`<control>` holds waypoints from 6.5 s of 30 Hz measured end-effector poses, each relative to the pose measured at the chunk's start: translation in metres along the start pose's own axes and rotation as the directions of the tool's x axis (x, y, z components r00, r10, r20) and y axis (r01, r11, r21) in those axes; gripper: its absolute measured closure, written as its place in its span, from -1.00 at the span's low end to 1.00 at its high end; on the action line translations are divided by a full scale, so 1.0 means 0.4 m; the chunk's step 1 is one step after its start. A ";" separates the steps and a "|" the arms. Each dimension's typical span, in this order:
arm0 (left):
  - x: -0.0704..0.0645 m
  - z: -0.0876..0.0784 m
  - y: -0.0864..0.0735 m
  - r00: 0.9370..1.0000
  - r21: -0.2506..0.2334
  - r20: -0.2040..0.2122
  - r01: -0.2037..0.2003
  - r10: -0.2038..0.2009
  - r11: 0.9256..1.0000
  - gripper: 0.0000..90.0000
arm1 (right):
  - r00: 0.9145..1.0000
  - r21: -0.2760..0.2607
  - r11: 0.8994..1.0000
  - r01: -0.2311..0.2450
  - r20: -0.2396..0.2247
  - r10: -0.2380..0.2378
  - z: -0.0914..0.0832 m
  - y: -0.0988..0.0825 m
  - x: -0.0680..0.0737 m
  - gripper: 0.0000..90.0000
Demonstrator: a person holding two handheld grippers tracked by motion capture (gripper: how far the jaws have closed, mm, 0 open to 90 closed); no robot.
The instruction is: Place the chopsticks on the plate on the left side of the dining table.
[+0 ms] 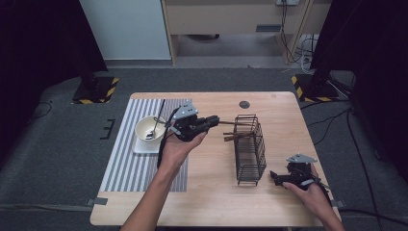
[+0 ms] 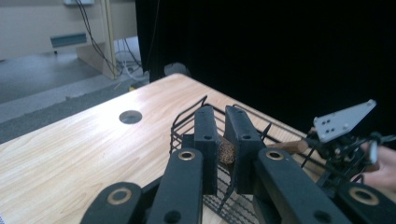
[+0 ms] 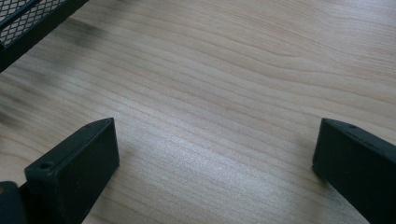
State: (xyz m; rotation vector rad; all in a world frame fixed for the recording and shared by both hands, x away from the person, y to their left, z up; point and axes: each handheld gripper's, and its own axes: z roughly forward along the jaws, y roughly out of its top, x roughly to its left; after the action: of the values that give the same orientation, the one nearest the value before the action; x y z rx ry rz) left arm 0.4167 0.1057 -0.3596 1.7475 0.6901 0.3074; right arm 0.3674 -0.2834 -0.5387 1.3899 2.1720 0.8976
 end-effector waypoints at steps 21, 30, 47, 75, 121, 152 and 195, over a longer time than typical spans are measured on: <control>-0.013 -0.059 0.009 0.999 -0.125 0.040 0.014 -0.009 0.992 0.85 | 1.000 -0.001 1.000 -0.001 -0.001 0.001 -0.001 0.000 0.000 -0.99; -0.016 -0.021 -0.001 0.998 -0.182 0.012 0.070 -0.069 0.981 0.85 | 1.000 -0.004 1.000 -0.003 0.004 0.003 -0.001 -0.001 0.002 -0.99; 0.010 -0.025 -0.033 0.992 -0.210 -0.093 0.070 -0.091 0.975 0.85 | 1.000 -0.003 1.000 -0.001 0.003 0.001 -0.005 -0.005 0.002 -0.99; 0.148 -0.125 -0.124 0.952 -0.234 -0.233 0.142 -0.197 0.962 0.85 | 1.000 -0.002 1.000 0.001 -0.003 -0.001 -0.001 -0.001 0.001 -1.00; 0.157 -0.304 -0.377 0.846 -0.268 -0.412 0.241 -0.337 0.933 0.85 | 1.000 -0.002 1.000 0.009 -0.001 -0.009 0.008 0.008 -0.004 -0.99; 0.169 -0.349 -0.435 0.825 -0.163 -0.481 0.248 -0.296 0.955 0.84 | 1.000 -0.003 1.000 0.008 -0.005 -0.008 0.007 0.007 -0.004 -0.99; 0.229 -0.364 -0.502 0.878 0.131 -0.423 0.304 -0.225 0.944 0.85 | 1.000 -0.003 1.000 0.012 -0.012 -0.012 0.007 0.007 -0.005 -0.99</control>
State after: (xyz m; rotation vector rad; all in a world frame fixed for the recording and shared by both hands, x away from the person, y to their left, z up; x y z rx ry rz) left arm 0.3524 0.3057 -0.5200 1.7589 1.2876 0.4274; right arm 0.3718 -0.2835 -0.5388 1.3715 2.1847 0.9068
